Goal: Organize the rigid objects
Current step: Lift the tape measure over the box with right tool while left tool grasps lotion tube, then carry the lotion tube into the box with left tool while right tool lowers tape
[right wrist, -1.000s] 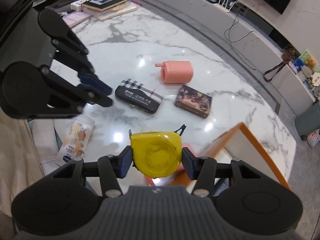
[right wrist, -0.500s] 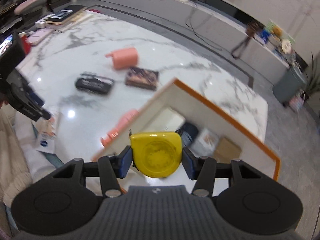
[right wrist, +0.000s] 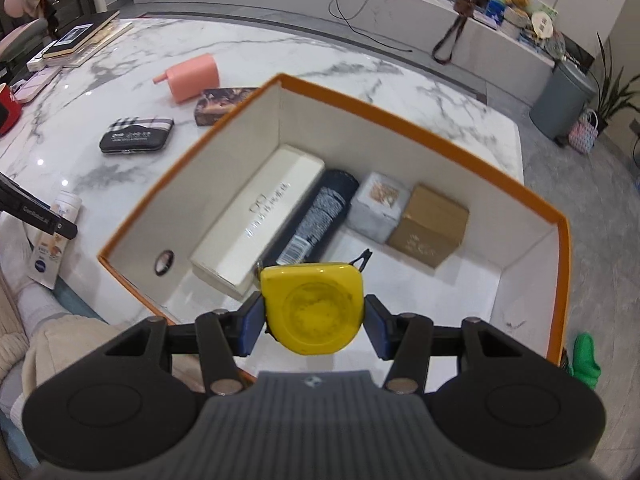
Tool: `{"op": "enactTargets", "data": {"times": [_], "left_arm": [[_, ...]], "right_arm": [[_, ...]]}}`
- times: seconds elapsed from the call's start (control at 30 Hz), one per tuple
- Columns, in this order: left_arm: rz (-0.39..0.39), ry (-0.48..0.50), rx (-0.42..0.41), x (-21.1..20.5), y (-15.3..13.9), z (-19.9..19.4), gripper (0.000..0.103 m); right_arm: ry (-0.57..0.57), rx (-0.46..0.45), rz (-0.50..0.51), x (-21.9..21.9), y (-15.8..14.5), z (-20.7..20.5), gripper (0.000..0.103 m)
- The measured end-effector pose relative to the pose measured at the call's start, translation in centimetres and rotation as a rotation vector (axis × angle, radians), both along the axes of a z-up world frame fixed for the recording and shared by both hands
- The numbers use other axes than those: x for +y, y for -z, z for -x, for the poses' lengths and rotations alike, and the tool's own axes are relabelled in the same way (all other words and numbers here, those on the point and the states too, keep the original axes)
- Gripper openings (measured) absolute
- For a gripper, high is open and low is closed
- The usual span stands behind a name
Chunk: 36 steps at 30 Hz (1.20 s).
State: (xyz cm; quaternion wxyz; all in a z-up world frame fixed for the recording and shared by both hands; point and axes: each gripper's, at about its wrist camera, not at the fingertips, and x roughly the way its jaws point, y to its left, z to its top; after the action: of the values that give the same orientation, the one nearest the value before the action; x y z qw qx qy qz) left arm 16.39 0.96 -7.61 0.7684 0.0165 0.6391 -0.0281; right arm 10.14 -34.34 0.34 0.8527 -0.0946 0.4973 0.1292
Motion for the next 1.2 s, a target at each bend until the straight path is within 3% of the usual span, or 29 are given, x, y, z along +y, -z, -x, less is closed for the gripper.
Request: {"op": "enactTargets", "data": {"times": [0.23,0.6,0.77,0.87,1.07,1.2], "left_arm": [[0.037,0.086,-0.093,-1.2,-2.3,1.0,0.048],[0.108,0.191,-0.223,-4.9,-8.7,1.6,0.046],[0.185,0.29,-0.328,-8.7,-13.5,2.0,0.046],[0.222,0.371,-0.344,-12.5,-15.0,1.6,0.046],[0.264,0.509,-0.302,-20.9,-13.5,-0.5,0.046],[0.278,0.507,-0.221,-24.7,-10.2,-2.3,0.046]], "right_arm": [[0.017,-0.001,-0.016,-1.2,0.5,0.5,0.053],[0.029,-0.024,-0.038,-2.0,-0.1,1.3,0.053],[0.021,-0.039,-0.027,-2.5,-1.0,1.1,0.053],[0.023,-0.026,-0.025,-3.2,-1.3,0.6,0.053],[0.005,0.009,0.004,-5.1,-1.3,-0.9,0.053],[-0.06,0.051,0.04,-5.5,-0.2,-2.2,0.053]]}}
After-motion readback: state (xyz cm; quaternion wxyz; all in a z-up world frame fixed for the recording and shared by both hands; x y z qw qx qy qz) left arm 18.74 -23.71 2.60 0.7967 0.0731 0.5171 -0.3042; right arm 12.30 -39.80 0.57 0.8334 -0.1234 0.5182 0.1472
